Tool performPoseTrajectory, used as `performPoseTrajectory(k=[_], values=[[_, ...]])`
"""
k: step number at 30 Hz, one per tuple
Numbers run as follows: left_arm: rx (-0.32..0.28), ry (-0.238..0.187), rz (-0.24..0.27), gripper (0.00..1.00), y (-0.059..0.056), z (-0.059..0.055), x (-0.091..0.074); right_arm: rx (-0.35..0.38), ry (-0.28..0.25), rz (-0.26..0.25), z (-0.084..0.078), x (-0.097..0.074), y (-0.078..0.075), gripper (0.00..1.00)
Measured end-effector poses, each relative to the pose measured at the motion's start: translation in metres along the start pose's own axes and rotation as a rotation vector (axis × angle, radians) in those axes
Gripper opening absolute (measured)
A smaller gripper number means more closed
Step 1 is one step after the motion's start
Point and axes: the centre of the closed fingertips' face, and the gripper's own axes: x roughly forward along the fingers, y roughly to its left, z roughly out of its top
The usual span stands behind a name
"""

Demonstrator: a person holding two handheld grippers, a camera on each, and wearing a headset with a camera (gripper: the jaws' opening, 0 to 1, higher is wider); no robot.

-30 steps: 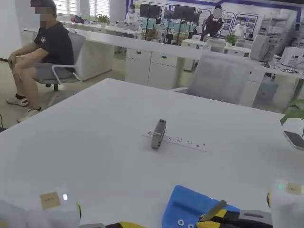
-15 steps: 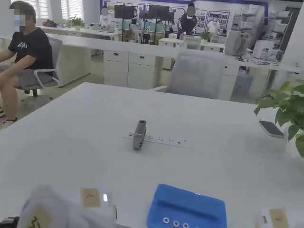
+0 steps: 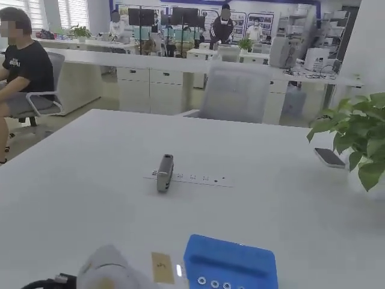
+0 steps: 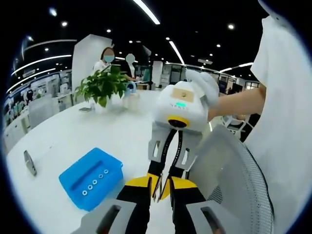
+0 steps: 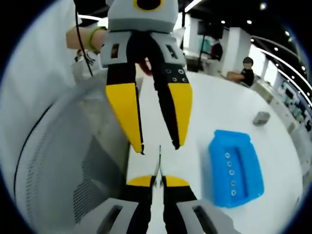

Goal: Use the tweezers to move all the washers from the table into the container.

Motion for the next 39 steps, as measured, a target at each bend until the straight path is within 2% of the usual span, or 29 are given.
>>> performPoseTrajectory(k=[2,4,9,13,14,16,17,21,24,27,30,33,36,39], values=[[0.011,0.024,-0.012,0.08,-0.001,-0.003,0.004,-0.011,0.015,0.007,-0.002,0.002,0.002,0.03],[0.025,0.047,-0.025,0.00,-0.002,-0.007,0.006,-0.018,0.030,0.005,-0.004,0.002,0.002,0.04],[0.037,0.093,-0.047,0.00,-0.005,-0.016,0.004,-0.024,0.058,-0.003,-0.009,0.002,0.002,0.04],[0.078,0.169,-0.039,0.00,0.000,-0.036,0.000,-0.016,0.072,-0.020,-0.017,0.007,0.001,0.05],[0.080,0.200,-0.041,0.00,0.001,-0.044,0.000,-0.009,0.072,-0.022,-0.018,0.008,0.001,0.05],[0.092,0.219,-0.034,0.00,0.003,-0.052,0.000,0.002,0.063,-0.040,-0.021,0.013,-0.001,0.05],[0.091,0.244,-0.038,0.00,0.004,-0.059,0.001,0.004,0.050,-0.045,-0.021,0.015,-0.001,0.07],[0.082,0.272,-0.035,0.00,0.008,-0.072,-0.003,0.080,0.016,-0.072,-0.020,0.017,-0.002,0.21],[0.087,0.321,-0.036,0.00,0.011,-0.088,-0.006,0.113,-0.014,-0.108,-0.020,0.009,-0.003,0.29],[0.095,0.366,-0.037,0.00,0.014,-0.101,-0.007,0.187,-0.055,-0.149,-0.022,-0.002,-0.005,0.34],[0.091,0.407,-0.044,0.00,0.016,-0.112,-0.004,0.250,-0.076,-0.212,-0.030,-0.018,-0.009,0.38],[0.105,0.464,-0.048,0.00,0.018,-0.123,-0.002,0.292,-0.092,-0.249,-0.037,-0.032,-0.010,0.38],[0.139,0.522,-0.049,0.00,0.020,-0.133,0.000,0.305,-0.087,-0.262,-0.044,-0.042,-0.009,0.39],[0.162,0.562,-0.048,0.00,0.022,-0.139,0.002,0.307,-0.074,-0.275,-0.050,-0.048,-0.010,0.39]])
